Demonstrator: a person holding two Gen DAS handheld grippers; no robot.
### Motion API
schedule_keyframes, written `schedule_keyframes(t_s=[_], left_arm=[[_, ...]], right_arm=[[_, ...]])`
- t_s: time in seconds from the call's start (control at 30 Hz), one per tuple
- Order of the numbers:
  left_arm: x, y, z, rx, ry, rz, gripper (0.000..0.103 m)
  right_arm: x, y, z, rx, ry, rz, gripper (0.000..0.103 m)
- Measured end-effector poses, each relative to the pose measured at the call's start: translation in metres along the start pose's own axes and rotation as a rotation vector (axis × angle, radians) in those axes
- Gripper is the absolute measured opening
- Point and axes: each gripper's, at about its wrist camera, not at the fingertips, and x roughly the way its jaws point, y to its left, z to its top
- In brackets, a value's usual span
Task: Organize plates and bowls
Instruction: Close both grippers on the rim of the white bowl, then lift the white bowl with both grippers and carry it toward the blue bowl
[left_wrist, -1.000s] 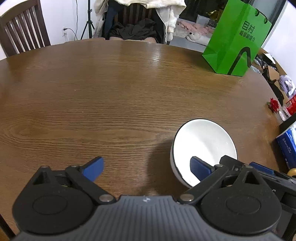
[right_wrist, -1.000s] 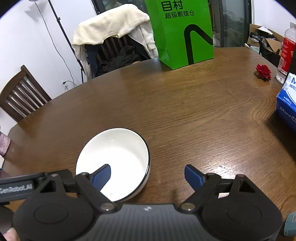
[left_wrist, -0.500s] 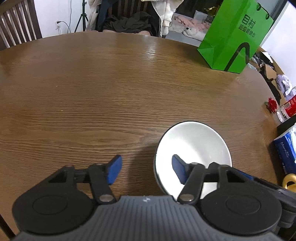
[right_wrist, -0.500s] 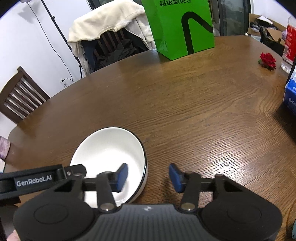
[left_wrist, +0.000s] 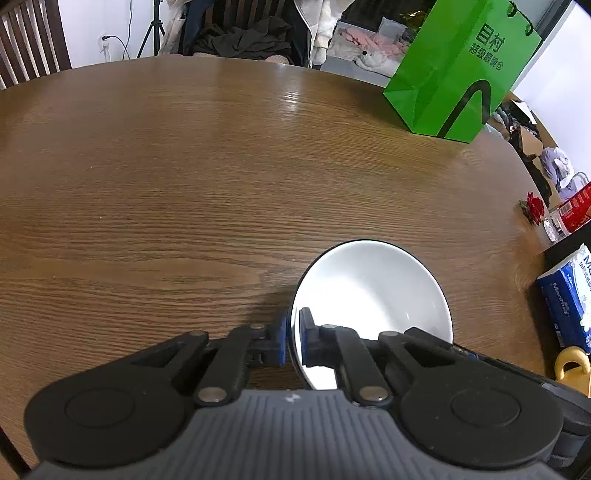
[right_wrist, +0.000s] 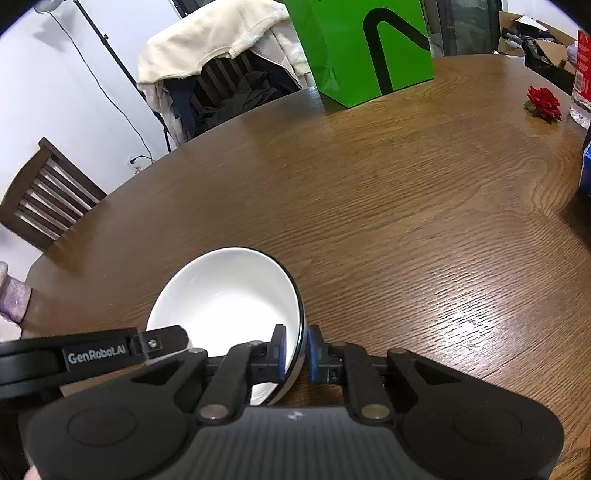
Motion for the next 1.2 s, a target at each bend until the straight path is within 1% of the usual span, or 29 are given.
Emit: schedule_keyframes(t_s=[0.63, 1.0, 1.2], left_arm=[[0.0, -0.004, -0.004, 0.061, 0.002, 0.016, 0.008], [-0.008, -0.005, -0.01, 0.08, -0.005, 0.023, 0.008], [-0.016, -0.002, -0.014, 0.08, -0.016, 0.028, 0.008]], right_arm=[[-0.002, 0.005, -0.004, -0.022, -0.004, -0.018, 0.011], [-0.004, 0.01, -0.007, -0.035, -0.004, -0.031, 0.011], [-0.007, 0.013, -0.008, -0.036, -0.006, -0.023, 0.011]])
